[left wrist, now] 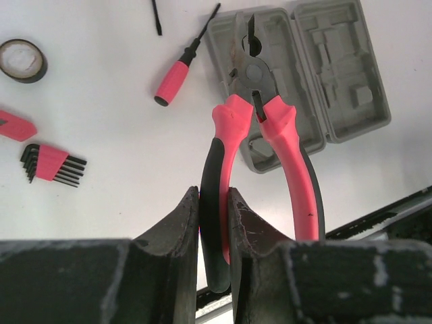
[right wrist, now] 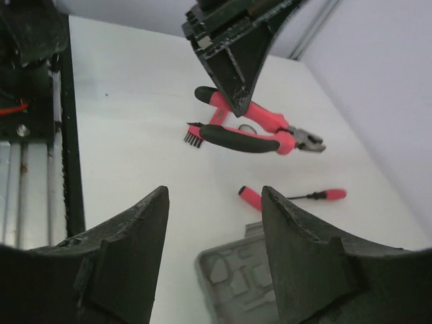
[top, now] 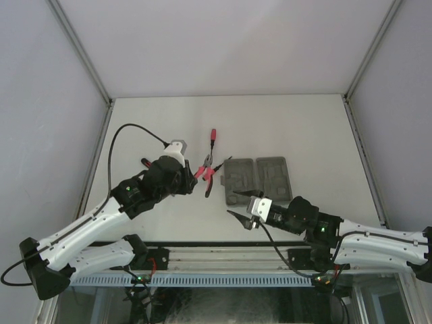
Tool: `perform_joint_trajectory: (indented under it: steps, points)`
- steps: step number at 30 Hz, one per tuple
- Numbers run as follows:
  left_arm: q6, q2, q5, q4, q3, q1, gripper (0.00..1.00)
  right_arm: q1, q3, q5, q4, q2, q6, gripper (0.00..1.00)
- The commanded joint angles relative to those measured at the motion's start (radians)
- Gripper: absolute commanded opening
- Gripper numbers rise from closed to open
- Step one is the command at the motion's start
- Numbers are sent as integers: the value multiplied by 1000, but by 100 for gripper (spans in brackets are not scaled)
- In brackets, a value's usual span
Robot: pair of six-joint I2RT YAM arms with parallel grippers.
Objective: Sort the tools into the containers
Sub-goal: Pick up the pliers at the center of the board.
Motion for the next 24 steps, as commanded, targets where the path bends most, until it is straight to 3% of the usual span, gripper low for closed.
perform_joint_trajectory:
  steps: [1, 5, 7, 9, 14, 24]
  points:
    - [1, -45, -89, 51, 20, -3, 0, 12, 7, 136, 79, 3, 387, 56]
    - [10, -43, -116, 38, 27, -3, 0, 12, 12, 297, 73, 17, 666, 56]
    - [12, -46, -127, 36, 28, -2, 0, 7, 31, 426, 11, 22, 839, 56]
    - [12, -51, -138, 34, 26, -3, 0, -5, 53, 462, -47, 25, 957, 56]
    - [2, -72, -156, 44, 8, -3, 0, -39, 77, 493, -113, 23, 1182, 57]
    - [-17, -104, -173, 67, -16, -17, 0, -179, 171, 355, -242, 44, 1338, 59]
